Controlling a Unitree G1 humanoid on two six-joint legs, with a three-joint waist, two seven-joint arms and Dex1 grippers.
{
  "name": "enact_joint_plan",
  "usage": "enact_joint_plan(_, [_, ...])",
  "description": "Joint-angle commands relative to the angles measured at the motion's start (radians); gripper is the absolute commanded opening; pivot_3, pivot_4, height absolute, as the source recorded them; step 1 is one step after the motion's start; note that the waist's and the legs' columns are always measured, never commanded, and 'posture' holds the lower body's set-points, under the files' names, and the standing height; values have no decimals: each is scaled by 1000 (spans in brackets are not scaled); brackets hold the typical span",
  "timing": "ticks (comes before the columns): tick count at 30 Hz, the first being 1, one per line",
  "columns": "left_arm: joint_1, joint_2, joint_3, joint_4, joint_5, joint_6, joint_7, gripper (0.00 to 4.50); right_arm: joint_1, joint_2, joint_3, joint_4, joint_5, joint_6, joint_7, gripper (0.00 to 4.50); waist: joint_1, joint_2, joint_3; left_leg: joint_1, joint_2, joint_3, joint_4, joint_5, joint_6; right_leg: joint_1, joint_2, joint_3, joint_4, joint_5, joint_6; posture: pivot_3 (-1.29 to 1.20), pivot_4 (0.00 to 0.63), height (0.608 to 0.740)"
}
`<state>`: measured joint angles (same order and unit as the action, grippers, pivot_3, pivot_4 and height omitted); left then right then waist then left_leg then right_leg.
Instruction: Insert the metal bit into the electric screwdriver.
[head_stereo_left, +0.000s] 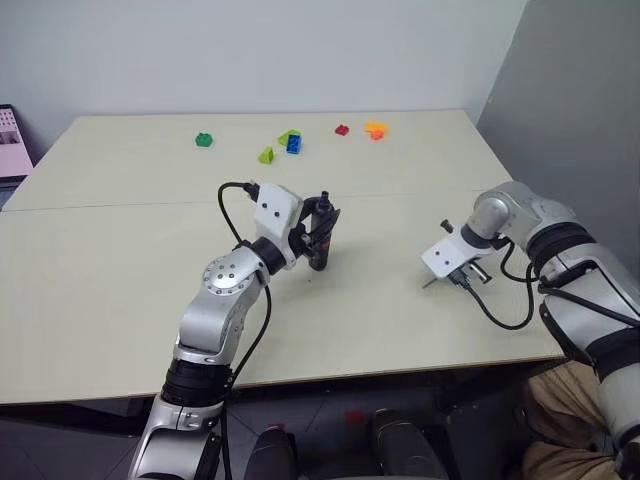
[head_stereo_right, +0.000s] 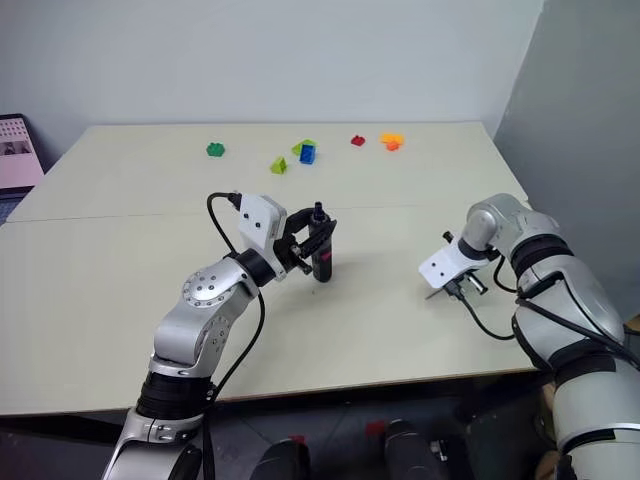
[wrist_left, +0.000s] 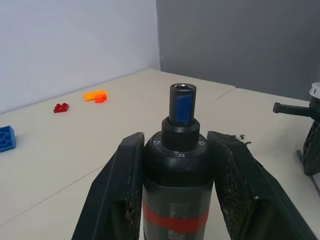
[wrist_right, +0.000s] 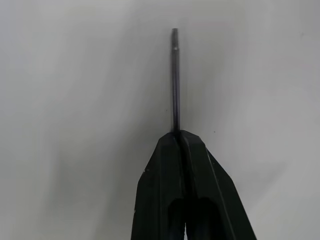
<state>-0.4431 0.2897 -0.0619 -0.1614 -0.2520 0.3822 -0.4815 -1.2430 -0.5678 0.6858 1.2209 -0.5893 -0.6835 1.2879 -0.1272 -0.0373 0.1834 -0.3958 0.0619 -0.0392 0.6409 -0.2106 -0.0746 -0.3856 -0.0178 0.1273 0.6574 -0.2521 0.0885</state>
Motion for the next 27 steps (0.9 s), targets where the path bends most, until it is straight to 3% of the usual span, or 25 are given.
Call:
enact_joint_plan(1, [6, 2, -9, -7, 6, 9, -6, 1617, -23, -2, -48, 0, 31, 13, 18, 0, -2, 0, 0, 0, 0, 0, 0, 0, 0, 0, 0, 0, 0, 0, 0, 0, 150, 740])
enact_joint_plan(8, [-23, -20, 10, -68, -35, 46, 9, 1617, -14, -38, -202, -84, 201, 80, 129, 0, -2, 4, 4, -3, -1, 0, -3, 0, 0, -2, 0, 0, -1, -1, 1, 0, 150, 740])
enact_joint_plan(14, [-57, -68, 10, -156, -84, 118, 34, 1616, 168, -110, -434, -465, 483, 392, 188, 0, 21, 7, 6, -6, 0, -3, -12, 0, 0, -3, 0, -3, -11, 1, 5, 0, 150, 740])
enact_joint_plan(21, [15, -26, -55, -242, -113, 108, -71, 1616, 495, -123, -694, -1069, 765, 948, -5, 0, 49, 10, 8, -14, -1, -6, -14, -1, -2, -9, -1, -6, -12, 0, 3, 0, 150, 740])
enact_joint_plan(27, [56, -24, -82, -194, -24, -61, -71, 1615, 652, -46, -838, -1380, 950, 1231, -231, 0, 55, 10, 8, -22, -1, -7, -13, -1, -2, -18, -1, -7, -11, 0, 3, 0, 150, 740])
